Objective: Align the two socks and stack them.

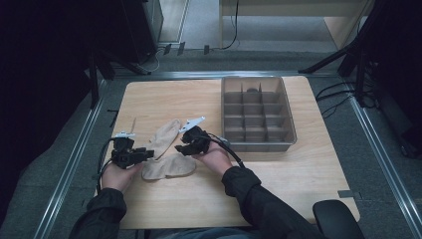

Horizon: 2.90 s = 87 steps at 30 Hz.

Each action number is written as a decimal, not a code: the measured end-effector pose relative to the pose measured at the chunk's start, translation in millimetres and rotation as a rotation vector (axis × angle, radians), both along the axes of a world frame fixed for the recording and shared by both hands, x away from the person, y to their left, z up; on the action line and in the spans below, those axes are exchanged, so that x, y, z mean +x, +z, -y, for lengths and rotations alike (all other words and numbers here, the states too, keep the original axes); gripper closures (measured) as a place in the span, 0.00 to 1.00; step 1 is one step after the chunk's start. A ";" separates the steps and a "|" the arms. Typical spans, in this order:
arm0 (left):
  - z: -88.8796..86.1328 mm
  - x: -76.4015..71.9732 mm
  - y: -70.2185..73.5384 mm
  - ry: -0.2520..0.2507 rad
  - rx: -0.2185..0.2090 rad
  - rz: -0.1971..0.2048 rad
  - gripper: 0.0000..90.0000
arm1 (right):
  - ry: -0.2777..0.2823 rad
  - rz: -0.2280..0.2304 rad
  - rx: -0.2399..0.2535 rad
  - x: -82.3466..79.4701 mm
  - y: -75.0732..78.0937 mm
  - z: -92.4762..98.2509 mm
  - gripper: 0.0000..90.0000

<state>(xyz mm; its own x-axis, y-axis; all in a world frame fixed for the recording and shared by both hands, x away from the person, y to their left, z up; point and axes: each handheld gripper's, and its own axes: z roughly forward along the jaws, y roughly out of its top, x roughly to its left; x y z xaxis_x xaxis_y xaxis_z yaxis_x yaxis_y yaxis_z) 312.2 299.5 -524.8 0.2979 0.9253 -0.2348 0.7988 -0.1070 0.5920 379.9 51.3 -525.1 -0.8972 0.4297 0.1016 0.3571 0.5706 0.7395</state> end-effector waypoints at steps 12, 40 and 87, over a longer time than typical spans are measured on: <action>-10.6 11.2 -8.1 0.018 0.030 -0.004 0.59 | -0.030 0.004 -0.001 12.5 1.6 -12.5 0.71; -19.3 17.9 -14.0 0.028 0.070 0.074 0.49 | -0.123 0.005 0.002 53.9 -11.4 -43.8 0.59; -27.9 19.0 0.7 0.038 0.013 0.061 0.94 | -0.154 -0.088 -0.021 41.4 -3.7 -43.4 0.96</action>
<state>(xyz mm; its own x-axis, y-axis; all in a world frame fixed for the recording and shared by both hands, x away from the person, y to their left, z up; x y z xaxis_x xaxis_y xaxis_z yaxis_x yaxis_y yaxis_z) 331.3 327.3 -524.1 0.2759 0.9391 -0.2051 0.7648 -0.0852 0.6387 421.3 94.7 -528.8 -0.8089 0.5639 0.1665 0.5039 0.5190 0.6904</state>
